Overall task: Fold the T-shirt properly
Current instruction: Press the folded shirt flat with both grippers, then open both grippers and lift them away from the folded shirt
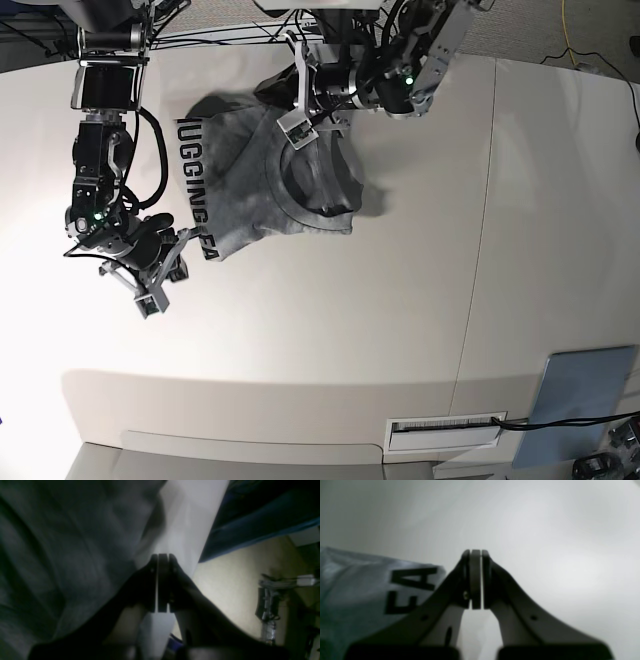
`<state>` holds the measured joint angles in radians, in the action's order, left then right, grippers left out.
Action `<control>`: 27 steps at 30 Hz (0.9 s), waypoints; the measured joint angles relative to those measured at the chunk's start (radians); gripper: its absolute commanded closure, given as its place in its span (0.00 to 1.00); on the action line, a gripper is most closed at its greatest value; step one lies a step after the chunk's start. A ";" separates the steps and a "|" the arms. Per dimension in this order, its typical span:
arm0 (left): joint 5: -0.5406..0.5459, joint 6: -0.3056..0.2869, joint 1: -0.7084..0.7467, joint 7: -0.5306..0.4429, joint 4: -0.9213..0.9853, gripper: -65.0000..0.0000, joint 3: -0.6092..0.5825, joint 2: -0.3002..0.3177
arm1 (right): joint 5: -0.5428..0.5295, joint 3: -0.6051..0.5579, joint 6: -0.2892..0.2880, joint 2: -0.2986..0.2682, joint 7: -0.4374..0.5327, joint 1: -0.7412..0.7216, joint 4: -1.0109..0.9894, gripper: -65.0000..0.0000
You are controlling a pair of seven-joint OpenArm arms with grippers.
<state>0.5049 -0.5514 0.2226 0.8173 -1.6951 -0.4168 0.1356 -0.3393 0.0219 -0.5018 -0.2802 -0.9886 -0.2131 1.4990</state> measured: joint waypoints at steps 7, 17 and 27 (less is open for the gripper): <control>0.032 -0.015 -0.075 -0.034 0.182 1.00 -0.001 0.024 | 0.030 -0.099 -0.004 0.001 0.002 0.008 -0.043 0.99; 0.062 -0.007 -0.103 -0.133 0.183 1.00 0.067 0.177 | -0.005 -0.116 -0.031 -0.038 -0.094 0.069 -0.027 0.99; -0.083 0.086 -0.141 -0.255 0.195 1.00 0.214 0.199 | -0.134 -0.120 -0.029 -0.036 -0.065 0.322 0.193 0.99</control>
<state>0.4221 -0.4656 0.0818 0.5625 -1.5005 -0.2028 0.3347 -0.4732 -0.0982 -0.5308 -0.3164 -1.0538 0.1093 1.6924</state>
